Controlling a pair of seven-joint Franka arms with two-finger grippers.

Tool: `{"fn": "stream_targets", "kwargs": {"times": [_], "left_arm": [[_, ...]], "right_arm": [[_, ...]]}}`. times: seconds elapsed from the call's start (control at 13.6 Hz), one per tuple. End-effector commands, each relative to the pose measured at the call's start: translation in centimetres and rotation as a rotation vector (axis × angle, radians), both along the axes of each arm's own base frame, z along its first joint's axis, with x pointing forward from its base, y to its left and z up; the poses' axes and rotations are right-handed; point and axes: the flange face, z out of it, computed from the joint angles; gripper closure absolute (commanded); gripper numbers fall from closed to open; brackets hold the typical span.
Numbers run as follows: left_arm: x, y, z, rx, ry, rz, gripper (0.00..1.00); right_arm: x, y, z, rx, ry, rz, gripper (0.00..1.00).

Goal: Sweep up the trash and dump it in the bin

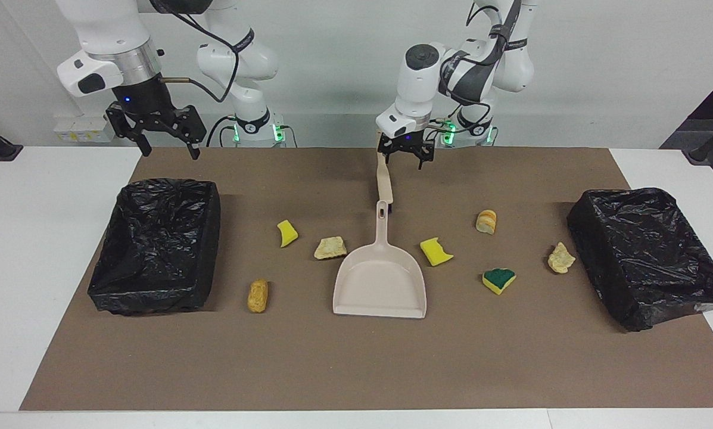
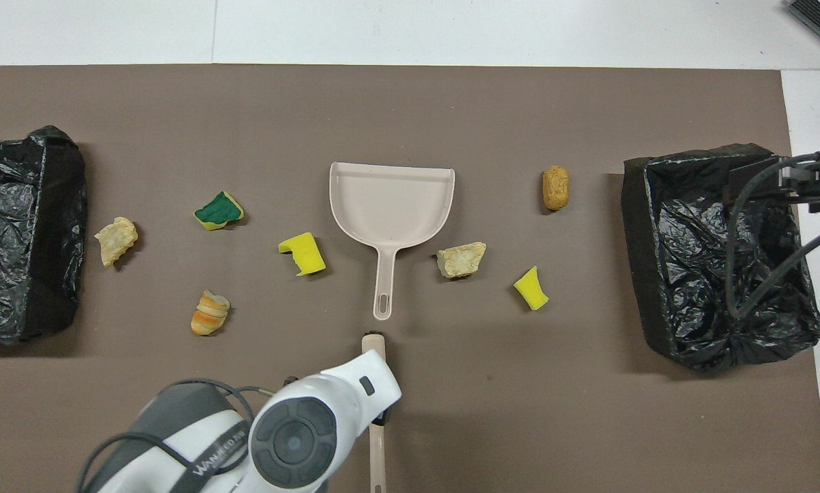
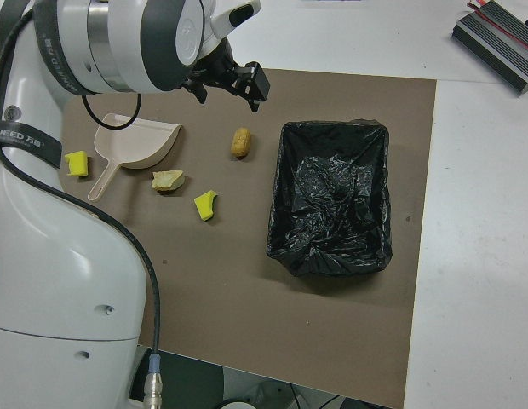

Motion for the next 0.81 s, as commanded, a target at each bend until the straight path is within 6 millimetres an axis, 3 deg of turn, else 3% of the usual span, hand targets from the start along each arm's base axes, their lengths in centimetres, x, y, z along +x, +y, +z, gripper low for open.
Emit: {"fn": "stream_targets", "kwargs": {"times": [0.0, 0.15, 0.37, 0.52, 0.59, 0.66, 0.74], "left_arm": [[-4.6, -0.7, -2.0, -0.025, -0.019, 0.003, 0.00], [-7.4, -1.6, -3.6, -0.032, -0.024, 0.017, 0.00], [-8.5, -2.4, -4.0, -0.041, -0.028, 0.079, 0.03], [-8.5, -2.4, -4.0, -0.042, -0.029, 0.104, 0.24], [-8.5, -2.4, -4.1, -0.040, -0.026, 0.107, 0.28], [-8.5, -2.4, -4.1, -0.037, -0.025, 0.110, 0.41], [-8.6, -2.3, -4.2, -0.033, -0.022, 0.123, 0.60]], "right_arm": [[-0.1, 0.0, 0.0, 0.016, -0.007, 0.010, 0.00], [-0.1, 0.3, 0.0, 0.016, -0.006, 0.013, 0.00], [-0.2, 1.1, 0.0, 0.007, -0.006, 0.029, 0.00], [-0.1, 0.9, 0.0, -0.004, -0.008, 0.027, 0.00], [-0.1, 0.9, 0.1, -0.006, -0.011, 0.026, 0.00], [0.0, 1.1, 0.0, -0.006, -0.014, 0.029, 0.00], [0.2, 1.3, -0.1, -0.006, -0.018, 0.023, 0.00]]}}
